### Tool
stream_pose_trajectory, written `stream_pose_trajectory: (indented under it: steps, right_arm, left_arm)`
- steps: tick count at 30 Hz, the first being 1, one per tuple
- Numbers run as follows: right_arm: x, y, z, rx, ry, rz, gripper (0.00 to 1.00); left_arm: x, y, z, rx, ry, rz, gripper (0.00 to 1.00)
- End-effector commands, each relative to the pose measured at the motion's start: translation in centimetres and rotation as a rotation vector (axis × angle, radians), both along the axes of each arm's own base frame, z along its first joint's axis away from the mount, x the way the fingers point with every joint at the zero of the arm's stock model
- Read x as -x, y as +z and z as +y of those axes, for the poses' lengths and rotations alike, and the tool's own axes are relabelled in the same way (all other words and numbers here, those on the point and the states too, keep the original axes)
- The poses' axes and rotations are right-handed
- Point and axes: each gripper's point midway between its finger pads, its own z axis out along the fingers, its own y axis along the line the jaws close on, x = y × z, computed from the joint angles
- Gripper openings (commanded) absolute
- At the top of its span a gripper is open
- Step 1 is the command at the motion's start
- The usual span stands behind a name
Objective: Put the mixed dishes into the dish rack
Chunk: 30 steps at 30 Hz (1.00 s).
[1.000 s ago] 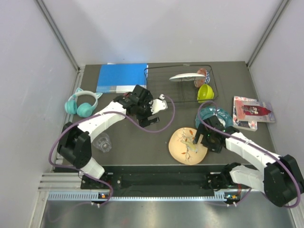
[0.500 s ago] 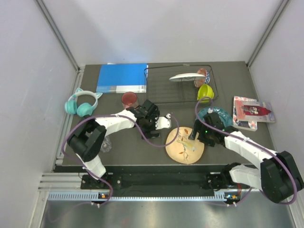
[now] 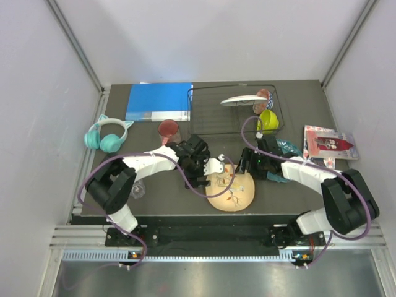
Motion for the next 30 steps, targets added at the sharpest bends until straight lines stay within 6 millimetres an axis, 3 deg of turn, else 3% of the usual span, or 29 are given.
stream_pose_trajectory:
  steps: [1, 4, 7, 15, 21, 30]
  right_arm:
    - [0.2, -1.9, 0.1, 0.039, 0.054, 0.040, 0.74]
    - [-0.8, -1.8, 1.1, 0.028, 0.087, 0.026, 0.75]
    - [-0.5, -2.3, 1.6, 0.023, 0.130, 0.051, 0.77]
    - [3.7, -2.7, -0.1, 0.033, 0.139, 0.113, 0.80]
    - [5.0, -2.0, -1.4, 0.079, 0.143, 0.116, 0.81]
    - [6.9, -3.4, 0.0, -0.031, 0.195, 0.173, 0.74]
  left_arm:
    - [2.8, 0.8, 1.1, 0.009, -0.044, 0.065, 0.99]
    - [3.7, 0.9, 1.3, 0.029, -0.054, 0.083, 0.99]
    - [3.8, 0.6, 1.4, 0.033, -0.033, 0.081, 0.99]
    - [3.4, 0.2, 1.2, 0.040, -0.003, 0.070, 0.99]
    - [3.3, 0.4, 0.7, 0.040, -0.014, 0.067, 0.99]
    - [1.8, 0.5, -1.8, 0.063, -0.050, 0.007, 0.99]
